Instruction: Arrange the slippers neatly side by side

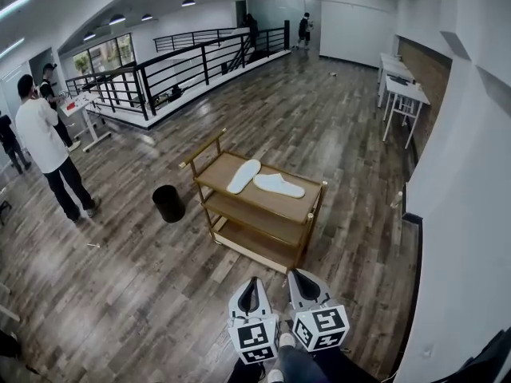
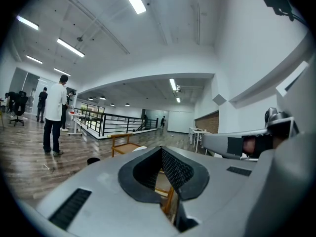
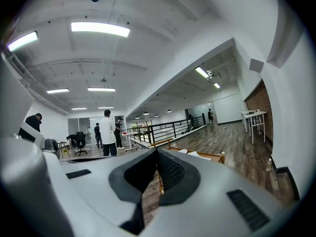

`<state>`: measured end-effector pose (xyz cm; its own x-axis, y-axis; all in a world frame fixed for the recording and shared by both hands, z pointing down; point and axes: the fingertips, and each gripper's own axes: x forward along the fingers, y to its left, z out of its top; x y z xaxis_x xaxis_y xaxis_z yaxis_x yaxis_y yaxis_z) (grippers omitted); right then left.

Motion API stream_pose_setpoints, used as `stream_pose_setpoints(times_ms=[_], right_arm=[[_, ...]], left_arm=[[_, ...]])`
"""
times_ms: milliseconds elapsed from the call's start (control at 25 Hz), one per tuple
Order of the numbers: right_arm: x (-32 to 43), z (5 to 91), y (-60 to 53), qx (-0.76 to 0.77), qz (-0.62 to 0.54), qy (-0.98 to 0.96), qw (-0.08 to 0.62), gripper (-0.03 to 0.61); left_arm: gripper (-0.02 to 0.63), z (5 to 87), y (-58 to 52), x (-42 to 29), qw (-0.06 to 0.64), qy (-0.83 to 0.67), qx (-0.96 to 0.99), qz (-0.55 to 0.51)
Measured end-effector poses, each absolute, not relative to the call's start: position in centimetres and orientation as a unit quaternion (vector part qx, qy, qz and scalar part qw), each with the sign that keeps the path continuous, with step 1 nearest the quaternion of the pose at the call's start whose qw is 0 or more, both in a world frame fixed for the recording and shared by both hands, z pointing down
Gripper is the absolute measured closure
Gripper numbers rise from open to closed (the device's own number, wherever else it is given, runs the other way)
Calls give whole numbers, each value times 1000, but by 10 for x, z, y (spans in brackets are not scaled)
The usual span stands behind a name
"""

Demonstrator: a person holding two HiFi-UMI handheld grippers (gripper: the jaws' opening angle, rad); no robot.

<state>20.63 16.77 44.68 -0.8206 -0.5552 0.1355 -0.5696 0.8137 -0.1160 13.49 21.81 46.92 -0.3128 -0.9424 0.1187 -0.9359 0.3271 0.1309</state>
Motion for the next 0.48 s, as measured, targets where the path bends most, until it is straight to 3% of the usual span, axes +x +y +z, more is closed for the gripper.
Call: stream_pose_setpoints(times_ms=[480], right_arm=[[150,450,76,260,83,-961,53,580]], left_arm=[[614,467,132,83,86,-829,552,-12]])
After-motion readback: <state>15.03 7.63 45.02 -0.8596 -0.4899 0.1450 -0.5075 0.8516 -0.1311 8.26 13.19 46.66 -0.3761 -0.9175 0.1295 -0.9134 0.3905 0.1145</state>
